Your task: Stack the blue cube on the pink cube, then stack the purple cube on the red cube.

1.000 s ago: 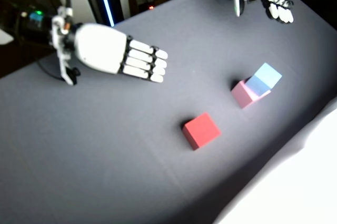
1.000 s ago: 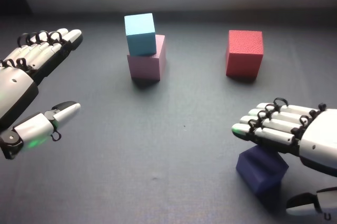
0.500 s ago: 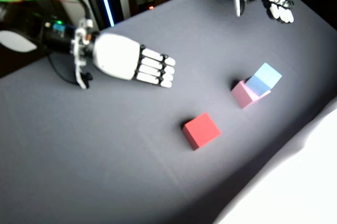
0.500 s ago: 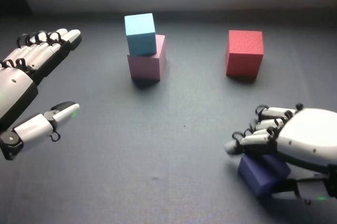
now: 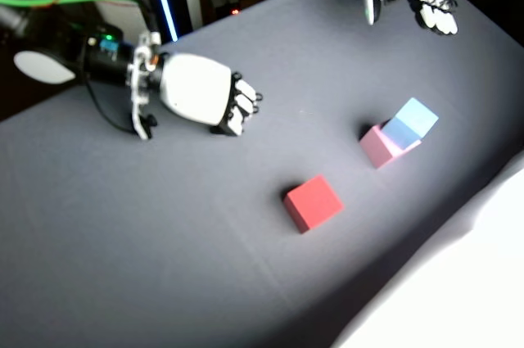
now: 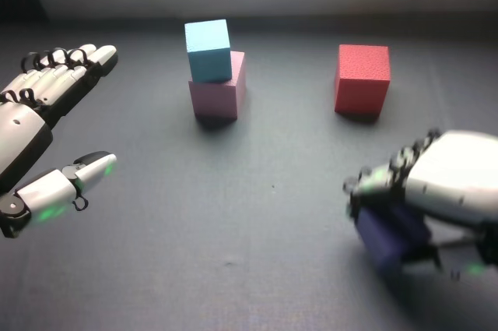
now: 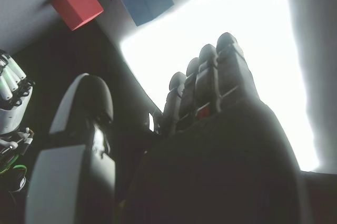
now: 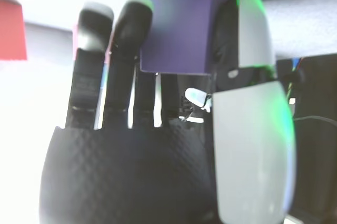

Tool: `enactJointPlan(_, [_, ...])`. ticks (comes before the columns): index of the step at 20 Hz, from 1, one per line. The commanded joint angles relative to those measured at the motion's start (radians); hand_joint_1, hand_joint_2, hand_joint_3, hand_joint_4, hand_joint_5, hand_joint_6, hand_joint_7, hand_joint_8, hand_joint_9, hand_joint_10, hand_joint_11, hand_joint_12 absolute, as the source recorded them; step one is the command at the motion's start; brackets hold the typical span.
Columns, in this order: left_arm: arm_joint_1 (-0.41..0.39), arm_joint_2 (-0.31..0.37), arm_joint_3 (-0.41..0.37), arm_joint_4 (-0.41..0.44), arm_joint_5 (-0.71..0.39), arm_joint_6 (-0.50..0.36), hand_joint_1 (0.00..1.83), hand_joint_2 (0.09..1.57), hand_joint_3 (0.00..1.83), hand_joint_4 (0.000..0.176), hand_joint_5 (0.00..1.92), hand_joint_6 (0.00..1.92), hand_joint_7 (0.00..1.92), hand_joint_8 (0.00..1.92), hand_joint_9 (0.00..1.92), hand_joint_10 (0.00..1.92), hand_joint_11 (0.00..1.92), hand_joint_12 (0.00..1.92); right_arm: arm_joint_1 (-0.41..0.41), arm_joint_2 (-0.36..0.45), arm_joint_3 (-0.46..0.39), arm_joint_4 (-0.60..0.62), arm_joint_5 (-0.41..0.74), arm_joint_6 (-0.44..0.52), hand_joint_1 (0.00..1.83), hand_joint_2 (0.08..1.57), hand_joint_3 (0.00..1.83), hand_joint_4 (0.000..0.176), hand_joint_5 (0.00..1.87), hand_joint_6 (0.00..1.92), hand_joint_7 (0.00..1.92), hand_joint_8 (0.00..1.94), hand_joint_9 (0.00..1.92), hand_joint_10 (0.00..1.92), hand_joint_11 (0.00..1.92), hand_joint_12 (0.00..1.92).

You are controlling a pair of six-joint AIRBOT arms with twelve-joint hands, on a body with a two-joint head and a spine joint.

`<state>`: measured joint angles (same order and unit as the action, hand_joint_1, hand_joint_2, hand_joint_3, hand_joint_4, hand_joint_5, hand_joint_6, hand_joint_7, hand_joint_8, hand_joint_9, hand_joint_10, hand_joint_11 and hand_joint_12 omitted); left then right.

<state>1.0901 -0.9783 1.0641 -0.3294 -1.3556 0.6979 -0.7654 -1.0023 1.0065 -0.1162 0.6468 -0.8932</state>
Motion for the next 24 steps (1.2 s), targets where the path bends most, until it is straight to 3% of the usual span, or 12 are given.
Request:
enactJointPlan(1, [-0.002, 0.000, 0.000, 0.002, -0.132, -0.005, 0.72, 1.36, 0.00, 0.042, 0.00, 0.00, 0.00, 0.00, 0.00, 0.00, 0.00, 0.00, 0.028, 0.018, -0.001, 0.014, 0.150, -0.010, 1.17, 1.25, 0.01, 0.000, 0.64, 1.40, 0.83, 1.39, 0.80, 1.33, 0.58, 1.73])
enactJointPlan(3, [0.001, -0.002, 0.000, 0.000, -0.135, -0.009, 0.72, 1.36, 0.00, 0.048, 0.00, 0.00, 0.00, 0.00, 0.00, 0.00, 0.00, 0.00, 0.070, 0.034, 0.007, 0.033, 0.155, -0.043, 1.08, 1.30, 0.01, 0.000, 0.64, 1.45, 0.81, 1.88, 0.98, 1.87, 0.97, 1.91])
enactJointPlan(4, [0.003, -0.005, -0.001, -0.002, -0.136, -0.012, 0.72, 1.37, 0.00, 0.045, 0.00, 0.00, 0.00, 0.00, 0.00, 0.00, 0.00, 0.00, 0.089, 0.035, 0.017, 0.048, 0.155, -0.054, 1.16, 1.30, 0.00, 0.000, 0.62, 1.35, 0.74, 1.71, 0.71, 1.73, 0.64, 1.90])
enactJointPlan(8, [0.010, -0.007, 0.001, -0.005, -0.134, -0.016, 0.76, 1.36, 0.00, 0.032, 0.00, 0.00, 0.00, 0.00, 0.00, 0.00, 0.00, 0.00, 0.175, 0.020, 0.071, 0.132, 0.154, -0.110, 1.34, 1.24, 0.00, 0.000, 0.63, 1.28, 0.76, 1.37, 0.77, 1.57, 0.70, 1.74])
enactJointPlan(10, [0.012, -0.008, 0.001, -0.007, -0.133, -0.017, 0.76, 1.36, 0.00, 0.044, 0.00, 0.00, 0.00, 0.00, 0.00, 0.00, 0.00, 0.00, 0.215, 0.003, 0.105, 0.176, 0.154, -0.132, 1.34, 1.24, 0.00, 0.000, 0.60, 1.35, 0.73, 1.36, 0.78, 1.55, 0.74, 1.67])
enactJointPlan(13, [0.019, -0.015, 0.005, -0.011, -0.132, -0.026, 0.76, 1.36, 0.00, 0.048, 0.00, 0.00, 0.00, 0.00, 0.00, 0.00, 0.00, 0.00, 0.270, -0.028, 0.160, 0.214, 0.136, -0.150, 1.16, 1.30, 0.00, 0.000, 0.76, 1.30, 0.55, 1.68, 0.35, 1.64, 0.25, 1.92])
enactJointPlan(15, [0.021, -0.017, 0.007, -0.011, -0.130, -0.029, 0.74, 1.36, 0.00, 0.064, 0.00, 0.00, 0.00, 0.00, 0.00, 0.00, 0.00, 0.00, 0.302, -0.050, 0.187, 0.252, 0.114, -0.194, 1.15, 1.28, 0.00, 0.000, 0.76, 1.31, 0.60, 1.60, 0.42, 1.46, 0.23, 1.92])
enactJointPlan(18, [0.022, -0.018, 0.009, -0.009, -0.126, -0.033, 0.73, 1.35, 0.00, 0.073, 0.00, 0.00, 0.00, 0.00, 0.00, 0.00, 0.00, 0.00, 0.359, -0.085, 0.224, 0.322, 0.066, -0.306, 1.32, 1.26, 0.00, 0.000, 0.74, 1.36, 0.69, 1.36, 0.55, 1.66, 0.24, 1.76])
enactJointPlan(19, [0.023, -0.021, 0.010, -0.009, -0.126, -0.034, 0.71, 1.34, 0.00, 0.087, 0.00, 0.00, 0.00, 0.00, 0.00, 0.00, 0.00, 0.00, 0.376, -0.100, 0.244, 0.341, 0.049, -0.323, 1.31, 1.28, 0.00, 0.000, 0.73, 1.39, 0.69, 1.37, 0.51, 1.70, 0.04, 1.78])
enactJointPlan(22, [0.025, -0.031, 0.018, -0.009, -0.119, -0.041, 0.74, 1.35, 0.00, 0.078, 0.00, 0.00, 0.00, 0.00, 0.00, 0.00, 0.00, 0.00, 0.400, -0.138, 0.302, 0.379, 0.015, -0.324, 1.17, 1.27, 0.00, 0.000, 0.81, 1.32, 0.58, 1.52, 0.35, 1.34, 0.02, 1.91])
enactJointPlan(23, [0.026, -0.034, 0.020, -0.008, -0.117, -0.043, 0.75, 1.35, 0.00, 0.082, 0.00, 0.00, 0.00, 0.00, 0.00, 0.00, 0.00, 0.00, 0.405, -0.151, 0.321, 0.395, 0.000, -0.324, 1.28, 1.27, 0.00, 0.000, 0.80, 1.26, 0.61, 1.46, 0.51, 1.68, 0.19, 1.92])
enactJointPlan(24, [0.026, -0.036, 0.022, -0.007, -0.116, -0.046, 0.74, 1.34, 0.00, 0.087, 0.00, 0.00, 0.00, 0.00, 0.00, 0.00, 0.00, 0.00, 0.408, -0.168, 0.345, 0.412, -0.016, -0.324, 1.18, 1.26, 0.00, 0.000, 0.76, 1.25, 0.69, 1.50, 0.60, 1.45, 0.45, 1.82])
